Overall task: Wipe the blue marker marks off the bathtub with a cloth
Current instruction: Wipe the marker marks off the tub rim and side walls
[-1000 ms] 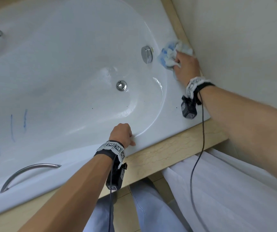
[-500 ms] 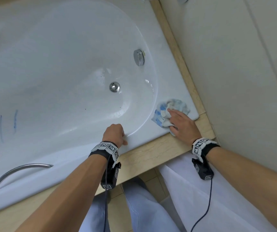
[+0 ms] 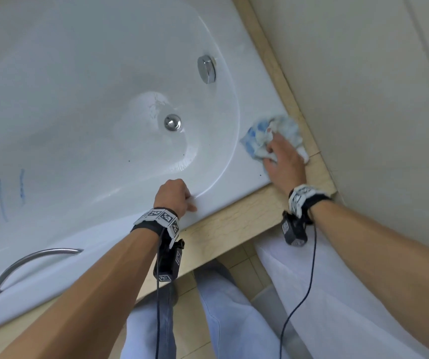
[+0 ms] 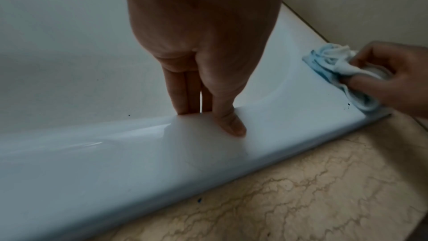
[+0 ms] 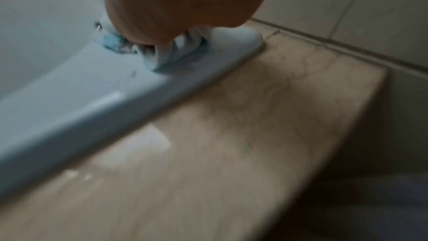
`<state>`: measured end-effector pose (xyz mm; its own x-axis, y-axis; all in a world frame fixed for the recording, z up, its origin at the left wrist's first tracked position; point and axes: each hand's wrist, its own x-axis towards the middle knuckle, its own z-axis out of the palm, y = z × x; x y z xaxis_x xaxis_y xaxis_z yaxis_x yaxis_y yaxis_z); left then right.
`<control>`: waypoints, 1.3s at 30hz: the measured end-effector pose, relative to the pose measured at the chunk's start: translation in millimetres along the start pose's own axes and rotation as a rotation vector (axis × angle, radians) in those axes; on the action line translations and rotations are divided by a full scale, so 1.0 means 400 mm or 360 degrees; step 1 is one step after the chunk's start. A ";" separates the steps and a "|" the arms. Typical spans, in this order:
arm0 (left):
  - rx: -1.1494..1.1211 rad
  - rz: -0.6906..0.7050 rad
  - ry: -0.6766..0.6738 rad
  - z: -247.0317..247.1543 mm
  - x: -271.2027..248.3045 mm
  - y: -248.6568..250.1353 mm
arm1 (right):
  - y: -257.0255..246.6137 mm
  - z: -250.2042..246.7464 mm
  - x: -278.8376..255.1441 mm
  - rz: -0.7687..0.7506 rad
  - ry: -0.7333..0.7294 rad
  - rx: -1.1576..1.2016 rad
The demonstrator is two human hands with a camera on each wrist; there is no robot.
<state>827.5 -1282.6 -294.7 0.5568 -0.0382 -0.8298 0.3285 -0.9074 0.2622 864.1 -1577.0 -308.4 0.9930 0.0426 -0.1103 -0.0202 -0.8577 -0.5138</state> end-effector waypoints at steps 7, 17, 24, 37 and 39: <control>-0.0015 0.0045 0.0133 0.007 -0.023 -0.011 | -0.128 0.093 -0.288 -0.0352 -0.0618 -0.0144; -0.0133 0.0085 0.0413 0.043 -0.120 -0.248 | -0.266 0.083 -0.027 -0.0040 -0.0201 0.0212; -0.0076 -0.0274 0.0300 -0.007 -0.134 -0.458 | -0.297 0.182 0.101 -0.0069 -0.0778 -0.0704; -0.0036 -0.0104 0.0074 -0.031 -0.122 -0.584 | -0.640 0.427 -0.050 0.0039 -0.1452 -0.0208; -0.0059 -0.0080 0.0036 -0.035 -0.107 -0.587 | -0.610 0.411 0.002 0.0117 -0.1491 -0.0248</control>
<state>737.1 -1062.2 -313.9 0.5559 0.0166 -0.8311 0.3844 -0.8916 0.2393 850.8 -1283.6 -323.0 0.4913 0.3212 -0.8096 0.0039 -0.9303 -0.3667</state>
